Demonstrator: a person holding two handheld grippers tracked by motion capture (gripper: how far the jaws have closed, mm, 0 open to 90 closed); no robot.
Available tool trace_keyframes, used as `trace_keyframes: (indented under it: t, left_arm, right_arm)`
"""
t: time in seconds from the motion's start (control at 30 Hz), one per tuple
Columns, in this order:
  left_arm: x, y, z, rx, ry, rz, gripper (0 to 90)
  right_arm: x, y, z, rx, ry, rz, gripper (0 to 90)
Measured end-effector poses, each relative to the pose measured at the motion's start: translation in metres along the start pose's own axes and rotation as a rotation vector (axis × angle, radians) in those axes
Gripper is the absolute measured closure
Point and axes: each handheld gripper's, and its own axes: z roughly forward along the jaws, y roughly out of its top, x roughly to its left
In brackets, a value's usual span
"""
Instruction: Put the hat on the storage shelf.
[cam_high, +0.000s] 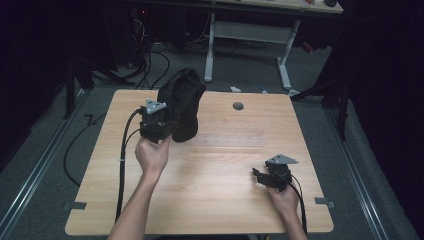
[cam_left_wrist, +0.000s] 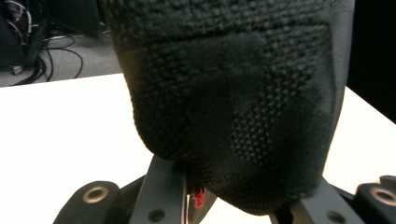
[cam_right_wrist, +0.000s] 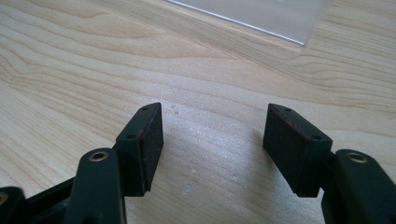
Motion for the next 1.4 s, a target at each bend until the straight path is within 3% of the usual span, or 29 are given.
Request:
trace_keyframes:
  t: [0.37, 0.5, 0.83, 0.97, 1.2, 1.4]
  left_arm:
    - [-0.002, -0.007, -0.002, -0.041, 0.044, -0.033, 74.1]
    - [-0.003, -0.011, -0.004, -0.059, 0.060, -0.026, 74.1]
    - [0.001, -0.024, 0.002, -0.082, 0.045, -0.032, 73.6]
    - [0.008, -0.029, 0.004, -0.066, 0.037, -0.060, 71.7]
    - [0.013, -0.035, 0.005, -0.035, 0.007, -0.063, 67.0]
    - [0.014, -0.039, 0.006, 0.015, -0.032, -0.050, 52.2]
  right_arm:
    - [0.000, 0.000, 0.000, -0.001, 0.000, 0.001, 38.1]
    - [0.000, 0.000, 0.000, -0.001, 0.000, 0.001, 38.0]
    - [0.000, 0.000, 0.000, -0.002, 0.000, -0.002, 37.9]
    - [0.000, 0.000, 0.000, -0.002, 0.000, -0.001, 37.9]
    - [0.000, 0.000, 0.000, -0.001, 0.000, -0.001, 37.9]
    - [0.000, 0.000, 0.000, -0.001, 0.001, -0.001, 37.9]
